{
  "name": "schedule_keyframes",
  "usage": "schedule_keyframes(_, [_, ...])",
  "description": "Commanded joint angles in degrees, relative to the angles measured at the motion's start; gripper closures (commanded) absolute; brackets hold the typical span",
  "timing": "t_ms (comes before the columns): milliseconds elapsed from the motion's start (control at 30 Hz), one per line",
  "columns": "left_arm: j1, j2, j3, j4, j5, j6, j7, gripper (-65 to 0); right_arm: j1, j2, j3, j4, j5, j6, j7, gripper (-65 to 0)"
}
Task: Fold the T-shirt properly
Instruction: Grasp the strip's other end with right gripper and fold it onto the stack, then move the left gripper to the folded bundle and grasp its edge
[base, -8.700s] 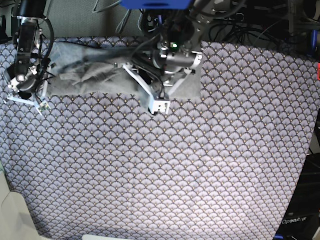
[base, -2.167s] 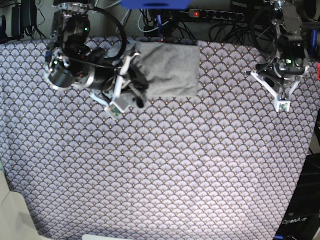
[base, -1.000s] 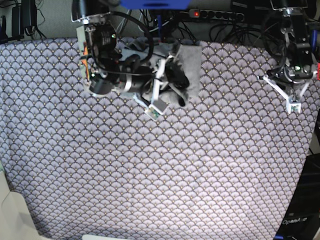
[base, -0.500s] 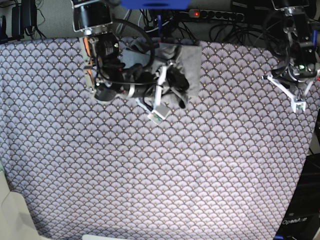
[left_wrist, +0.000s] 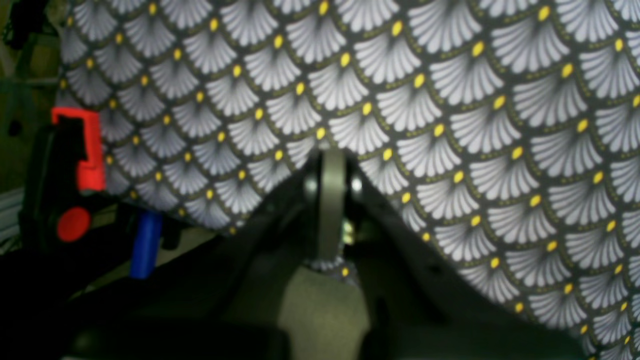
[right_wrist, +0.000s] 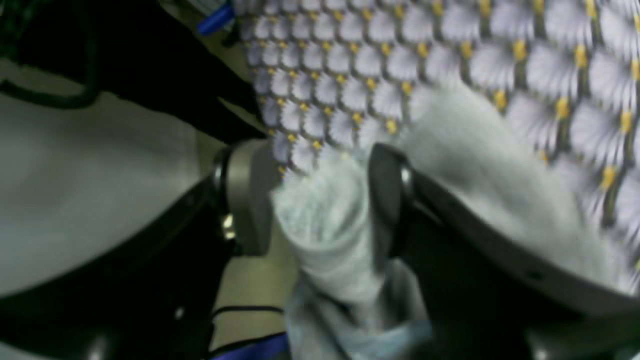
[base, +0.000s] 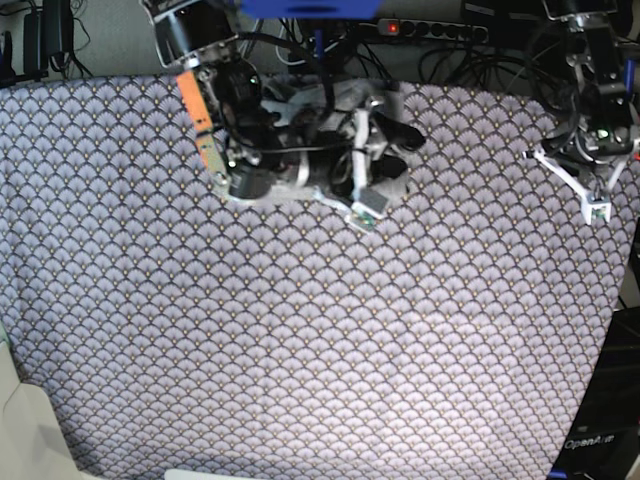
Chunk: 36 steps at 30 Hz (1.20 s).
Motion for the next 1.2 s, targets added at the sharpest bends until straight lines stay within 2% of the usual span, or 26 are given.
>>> schedule_keyframes(0, [-0.22,-0.75,-0.33,0.89,0.21,0.07,-0.57,0.0,1.43,-0.03,-1.4,2.05,1.58,-0.01,1.29,-32.0])
schedule_keyframes(233, [0.22,-0.75,-0.33,0.8,0.21,0.07,-0.74,0.0,5.21,1.56,-3.68,3.81,1.58,-0.01,1.2,-31.9])
schedule_keyframes(333, [0.66,-0.75,-0.33,0.8,0.03,0.07,-0.92,0.0,6.88,4.46,-3.51,3.81,1.58,-0.01,1.2,-29.2])
schedule_keyframes(433, [1.01,-0.75,-0.15,0.8,-0.15,0.07,-1.01,0.0,8.81,8.68,-3.51,3.81,1.49,-0.01,1.2,-23.9])
schedule_keyframes(533, [1.01,-0.75,0.81,1.15,-0.15,-0.28,-1.01,0.0,10.57,13.51,-3.51,3.81,1.49,-0.01,1.2,-15.8])
schedule_keyframes(633, [1.01,-1.45,4.59,1.33,0.56,-4.59,-2.59,0.0,11.28,18.26,-3.51,3.81,1.49,-0.01,1.2,-6.5])
schedule_keyframes(700, [1.89,-2.42,7.67,1.24,3.81,-6.96,-4.52,0.0,11.36,21.69,-3.42,3.81,1.58,-0.01,1.2,-0.7])
schedule_keyframes(800, [3.03,-2.42,13.91,1.68,11.81,-9.51,-7.78,0.0,10.66,26.0,-3.24,3.81,1.58,-0.01,1.56,0.0])
schedule_keyframes(900, [3.47,-2.16,19.28,1.42,19.55,-11.8,-10.85,0.0,8.11,28.28,-1.84,3.98,1.58,-0.01,2.7,0.0])
schedule_keyframes(1033, [3.91,0.22,20.86,1.24,26.23,-15.49,-13.4,0.0,4.77,29.78,0.89,5.3,1.58,-0.01,4.46,0.0])
schedule_keyframes(1167, [3.56,2.86,20.86,1.07,30.89,-19.27,-13.76,0.0,3.19,29.34,1.06,10.4,1.58,-0.01,4.19,0.0])
